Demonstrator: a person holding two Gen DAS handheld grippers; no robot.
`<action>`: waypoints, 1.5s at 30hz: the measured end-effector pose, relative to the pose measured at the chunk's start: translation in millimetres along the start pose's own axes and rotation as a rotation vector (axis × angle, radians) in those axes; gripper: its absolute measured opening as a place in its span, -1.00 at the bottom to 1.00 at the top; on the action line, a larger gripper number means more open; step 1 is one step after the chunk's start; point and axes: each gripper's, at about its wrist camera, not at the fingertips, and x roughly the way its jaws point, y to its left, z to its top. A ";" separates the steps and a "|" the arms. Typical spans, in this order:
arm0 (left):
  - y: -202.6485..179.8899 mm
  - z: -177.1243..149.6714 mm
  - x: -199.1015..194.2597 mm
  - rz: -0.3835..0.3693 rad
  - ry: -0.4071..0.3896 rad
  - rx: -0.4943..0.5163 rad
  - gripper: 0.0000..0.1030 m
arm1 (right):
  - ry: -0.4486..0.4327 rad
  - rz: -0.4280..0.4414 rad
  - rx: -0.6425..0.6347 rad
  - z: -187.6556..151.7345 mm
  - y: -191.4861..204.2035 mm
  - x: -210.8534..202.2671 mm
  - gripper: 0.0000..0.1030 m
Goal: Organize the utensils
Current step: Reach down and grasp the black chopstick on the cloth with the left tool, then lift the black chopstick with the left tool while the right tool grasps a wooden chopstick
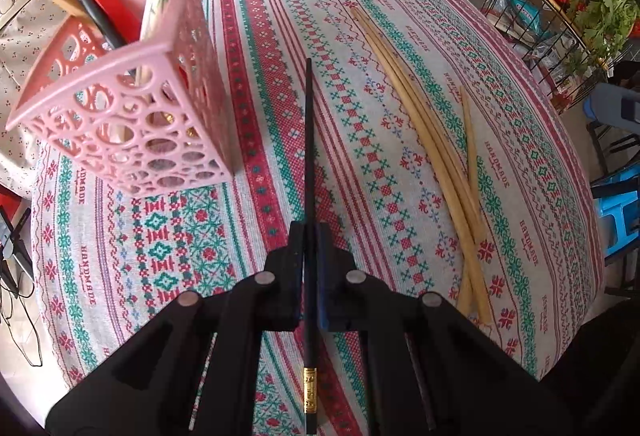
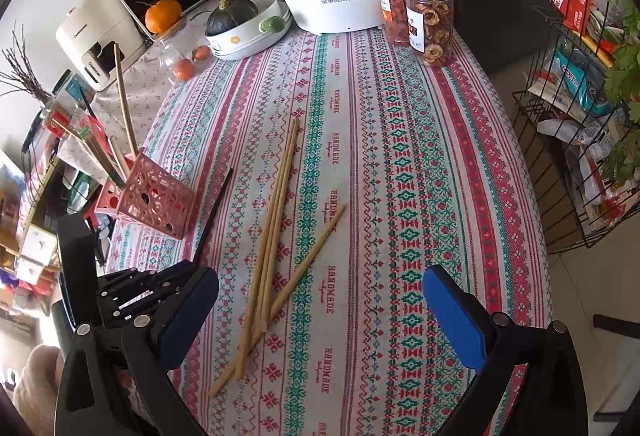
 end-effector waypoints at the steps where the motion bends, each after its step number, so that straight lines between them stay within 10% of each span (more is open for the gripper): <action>1: -0.7 -4.2 -2.3 -0.013 0.027 0.015 -0.86 | 0.006 -0.002 0.002 0.2 -0.9 1.5 0.99; 9: -17.8 -31.8 -10.9 -0.105 0.202 0.173 -0.83 | 0.053 -0.025 0.024 1.3 -6.2 16.3 0.99; 14: -20.3 -20.0 -17.1 -0.103 0.088 0.133 -0.28 | 0.073 -0.037 0.024 0.3 -6.3 23.8 0.99; 19: -24.8 -3.9 -1.6 -0.077 0.025 0.100 -0.28 | 0.100 -0.049 0.033 -0.3 -10.0 33.6 0.99; 25: -38.1 9.6 12.9 -0.018 0.011 0.107 -0.86 | 0.135 -0.063 0.052 -0.6 -15.1 47.3 0.99; 45: -3.2 -8.1 -41.1 -0.098 -0.067 0.042 -0.88 | 0.135 -0.249 -0.107 -0.3 38.3 97.1 0.18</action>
